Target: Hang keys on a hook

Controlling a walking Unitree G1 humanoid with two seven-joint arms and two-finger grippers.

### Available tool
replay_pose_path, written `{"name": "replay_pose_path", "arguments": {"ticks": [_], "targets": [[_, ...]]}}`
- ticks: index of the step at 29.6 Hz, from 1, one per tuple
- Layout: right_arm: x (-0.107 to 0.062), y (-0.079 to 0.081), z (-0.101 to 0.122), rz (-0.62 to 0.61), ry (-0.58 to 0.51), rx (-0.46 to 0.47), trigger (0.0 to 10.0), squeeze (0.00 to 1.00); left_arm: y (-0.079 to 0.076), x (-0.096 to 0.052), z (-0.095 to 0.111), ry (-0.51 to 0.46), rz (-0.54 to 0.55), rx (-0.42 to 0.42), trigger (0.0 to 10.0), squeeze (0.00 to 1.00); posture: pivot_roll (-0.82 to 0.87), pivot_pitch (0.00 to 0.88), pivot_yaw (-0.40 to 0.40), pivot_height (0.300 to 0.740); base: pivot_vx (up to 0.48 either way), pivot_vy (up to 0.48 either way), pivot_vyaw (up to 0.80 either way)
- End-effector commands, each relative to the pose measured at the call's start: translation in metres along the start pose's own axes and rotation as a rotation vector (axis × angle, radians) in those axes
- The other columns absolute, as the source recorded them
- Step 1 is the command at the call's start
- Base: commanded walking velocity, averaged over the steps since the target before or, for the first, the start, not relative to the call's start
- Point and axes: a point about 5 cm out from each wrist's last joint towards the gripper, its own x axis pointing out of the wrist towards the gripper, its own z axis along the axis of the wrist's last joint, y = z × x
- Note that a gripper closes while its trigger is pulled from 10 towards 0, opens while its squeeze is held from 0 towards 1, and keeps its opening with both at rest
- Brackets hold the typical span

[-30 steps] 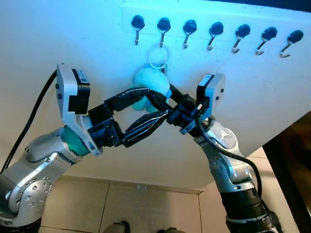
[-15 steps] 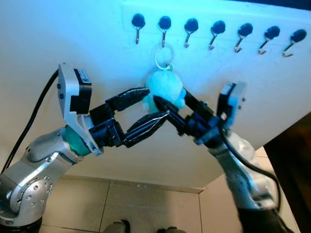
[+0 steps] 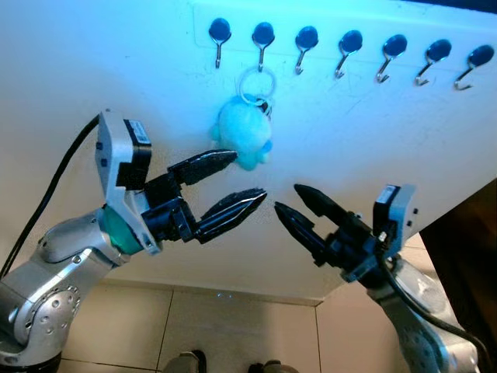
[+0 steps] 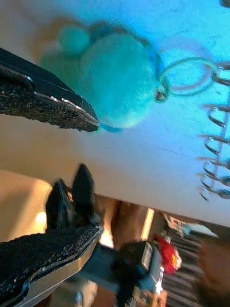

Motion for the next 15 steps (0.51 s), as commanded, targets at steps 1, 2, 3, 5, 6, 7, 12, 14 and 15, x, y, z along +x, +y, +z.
{"name": "replay_pose_path", "arguments": {"ticks": [1,2,3,5,6,7,12,14,15], "targets": [[0.0,0.001,0.004,0.009,-0.006,-0.005,10.0,0.0,0.002,-0.002,-0.006,0.028,0.033,0.016,10.0,0.0,-0.02,0.082,0.043,0.74,0.0,0.0,0.0],[0.004,0.001,0.008,0.024,-0.012,-0.018,10.0,0.0,0.006,-0.003,-0.012,0.062,0.08,0.062,10.0,0.0,-0.02,0.078,0.03,0.74,0.0,0.0,0.0],[0.004,0.001,0.008,0.024,-0.012,-0.018,10.0,0.0,0.006,-0.003,-0.012,0.062,0.08,0.062,10.0,0.0,-0.02,0.078,0.03,0.74,0.0,0.0,0.0],[0.007,0.002,0.014,0.043,-0.022,-0.029,10.0,0.0,0.009,-0.006,-0.019,0.115,0.118,0.109,10.0,0.0,-0.02,0.076,0.028,0.74,0.0,0.0,0.0],[0.009,0.002,0.02,0.058,-0.031,-0.039,10.0,0.0,0.011,-0.01,-0.027,0.163,0.134,0.153,10.0,0.0,-0.03,0.078,0.024,0.74,0.0,0.0,0.0],[0.009,0.002,0.02,0.058,-0.031,-0.039,10.0,0.0,0.011,-0.01,-0.027,0.163,0.134,0.153,10.0,0.0,-0.03,0.078,0.024,0.74,0.0,0.0,0.0],[0.002,0.003,0.025,0.058,-0.013,-0.047,10.0,0.0,0.02,-0.034,-0.057,0.346,0.211,0.261,10.0,0.0,-0.05,0.073,0.03,0.74,0.0,0.0,0.0],[0.001,0.003,0.023,0.053,-0.004,-0.044,10.0,0.0,0.026,-0.037,-0.06,0.35,0.271,0.269,10.0,0.0,-0.05,0.073,0.03,0.74,0.0,0.0,0.0],[0.001,0.004,0.022,0.051,0.002,-0.041,10.0,0.0,0.03,-0.037,-0.061,0.341,0.315,0.26,10.0,0.0,-0.05,0.069,0.028,0.74,0.0,0.0,0.0]]}}
